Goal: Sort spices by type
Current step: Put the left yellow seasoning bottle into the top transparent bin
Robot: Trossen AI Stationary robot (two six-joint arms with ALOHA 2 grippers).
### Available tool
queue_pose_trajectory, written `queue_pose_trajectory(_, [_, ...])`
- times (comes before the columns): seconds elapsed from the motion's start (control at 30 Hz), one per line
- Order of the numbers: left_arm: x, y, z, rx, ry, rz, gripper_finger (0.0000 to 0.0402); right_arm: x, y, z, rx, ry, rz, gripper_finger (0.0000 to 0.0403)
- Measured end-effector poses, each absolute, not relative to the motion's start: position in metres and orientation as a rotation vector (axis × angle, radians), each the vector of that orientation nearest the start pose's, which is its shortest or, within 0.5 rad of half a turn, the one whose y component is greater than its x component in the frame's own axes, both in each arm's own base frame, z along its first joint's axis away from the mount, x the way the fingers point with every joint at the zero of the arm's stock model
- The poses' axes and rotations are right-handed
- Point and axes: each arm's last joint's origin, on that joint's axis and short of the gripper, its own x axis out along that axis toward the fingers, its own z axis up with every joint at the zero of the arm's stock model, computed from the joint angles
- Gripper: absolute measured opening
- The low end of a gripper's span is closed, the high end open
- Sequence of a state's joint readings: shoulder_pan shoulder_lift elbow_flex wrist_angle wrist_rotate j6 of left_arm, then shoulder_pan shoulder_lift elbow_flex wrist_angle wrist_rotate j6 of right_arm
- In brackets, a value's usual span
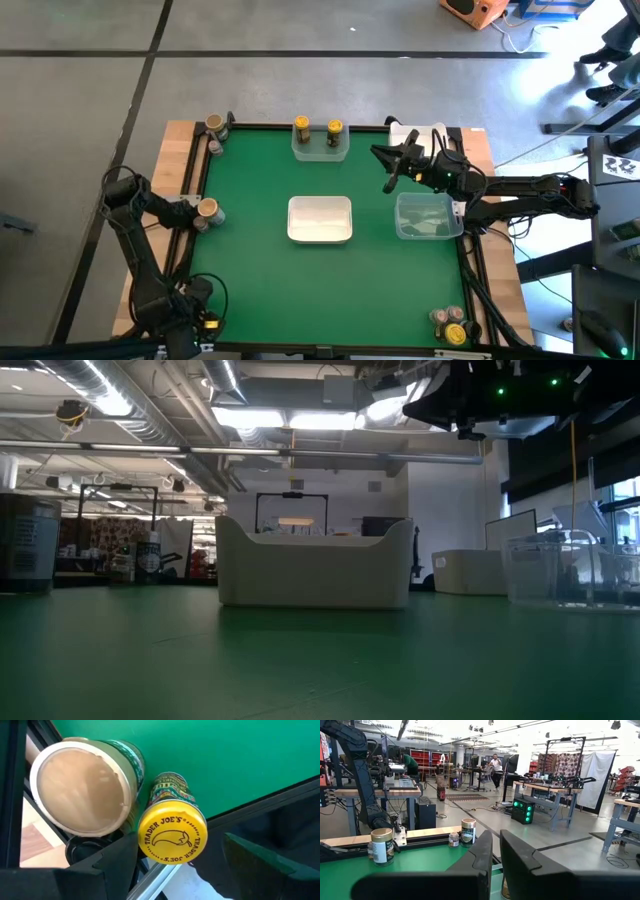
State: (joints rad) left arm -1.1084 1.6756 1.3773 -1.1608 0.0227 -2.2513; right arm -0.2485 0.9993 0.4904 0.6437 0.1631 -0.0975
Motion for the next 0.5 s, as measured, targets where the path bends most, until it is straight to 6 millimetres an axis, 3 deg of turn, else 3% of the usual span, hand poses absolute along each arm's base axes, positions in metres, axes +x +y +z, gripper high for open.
queue_pose_trajectory(0.5, [0.137, -0.277, 0.222, -0.992, 1.416, 0.790, 0.0273, 0.208, -0.058, 0.271, -0.102, -0.112, -0.418, 0.0039])
